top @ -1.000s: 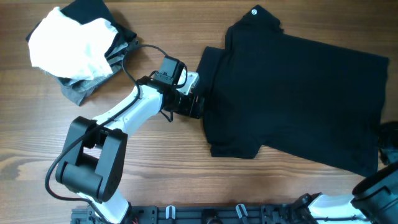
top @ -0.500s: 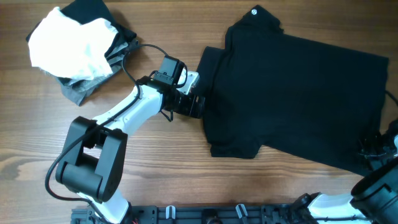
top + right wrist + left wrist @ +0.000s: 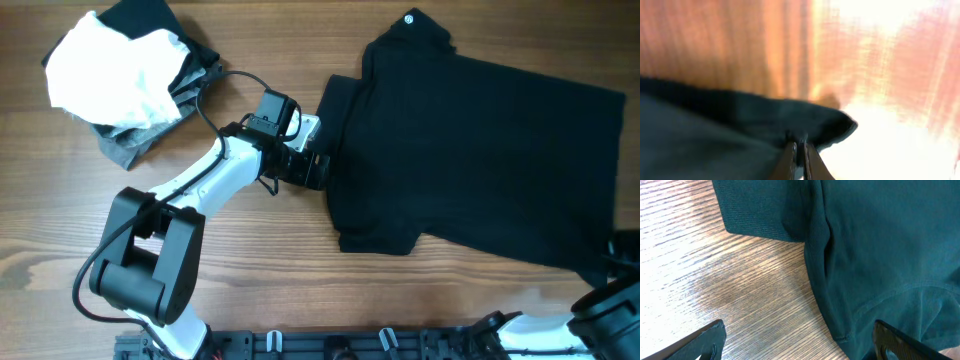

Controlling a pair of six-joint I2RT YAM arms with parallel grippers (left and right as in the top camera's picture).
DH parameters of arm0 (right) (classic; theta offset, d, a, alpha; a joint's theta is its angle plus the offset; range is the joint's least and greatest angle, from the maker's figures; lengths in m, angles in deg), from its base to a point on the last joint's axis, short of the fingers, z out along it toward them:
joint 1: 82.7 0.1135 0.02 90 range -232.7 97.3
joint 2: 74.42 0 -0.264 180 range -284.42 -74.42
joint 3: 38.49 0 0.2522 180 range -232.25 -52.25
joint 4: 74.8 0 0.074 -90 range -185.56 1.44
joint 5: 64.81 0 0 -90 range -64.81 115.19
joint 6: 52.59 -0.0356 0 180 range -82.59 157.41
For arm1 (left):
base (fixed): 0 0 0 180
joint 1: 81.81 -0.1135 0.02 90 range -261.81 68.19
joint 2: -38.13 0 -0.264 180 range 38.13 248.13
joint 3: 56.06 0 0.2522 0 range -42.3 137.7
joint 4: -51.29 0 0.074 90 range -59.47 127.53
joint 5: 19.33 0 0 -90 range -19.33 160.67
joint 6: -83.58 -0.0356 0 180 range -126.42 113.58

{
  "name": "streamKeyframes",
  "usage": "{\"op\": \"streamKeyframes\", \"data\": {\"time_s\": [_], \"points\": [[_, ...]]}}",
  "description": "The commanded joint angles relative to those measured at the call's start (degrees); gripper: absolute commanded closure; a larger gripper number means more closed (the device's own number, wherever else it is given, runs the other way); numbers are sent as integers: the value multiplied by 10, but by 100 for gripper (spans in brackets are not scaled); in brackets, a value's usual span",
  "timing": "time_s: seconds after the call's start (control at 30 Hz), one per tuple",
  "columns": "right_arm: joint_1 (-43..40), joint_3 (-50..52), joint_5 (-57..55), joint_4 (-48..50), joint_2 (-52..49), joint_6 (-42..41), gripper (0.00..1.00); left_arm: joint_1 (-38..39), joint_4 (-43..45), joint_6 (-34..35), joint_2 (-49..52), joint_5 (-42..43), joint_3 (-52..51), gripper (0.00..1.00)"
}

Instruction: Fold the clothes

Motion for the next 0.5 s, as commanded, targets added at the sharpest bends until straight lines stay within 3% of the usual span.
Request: {"op": "streamKeyframes", "data": {"time_s": [0.0, 0.07, 0.13, 0.23, 0.33, 0.37, 0.47], "points": [[-35, -10, -28, -4, 9, -47, 50, 2, 1, -5, 6, 9, 0, 7], [-40, -10, -19, -3, 9, -46, 41, 2, 1, -5, 6, 9, 0, 5], [-40, -10, 26, 5, 9, -35, 40, 2, 1, -5, 2, 10, 0, 5], [-40, -10, 254, 70, 14, 110, 43, 2, -2, -5, -36, 26, 2, 5], [-35, -10, 431, 85, 39, 186, 43, 6, 9, -5, -56, 63, 2, 6], [-28, -10, 463, 83, 57, 200, 43, 12, 17, -5, -47, 65, 2, 1], [12, -10, 478, 57, 106, 207, 42, 45, 42, 0, 3, 65, 2, 1]]}}
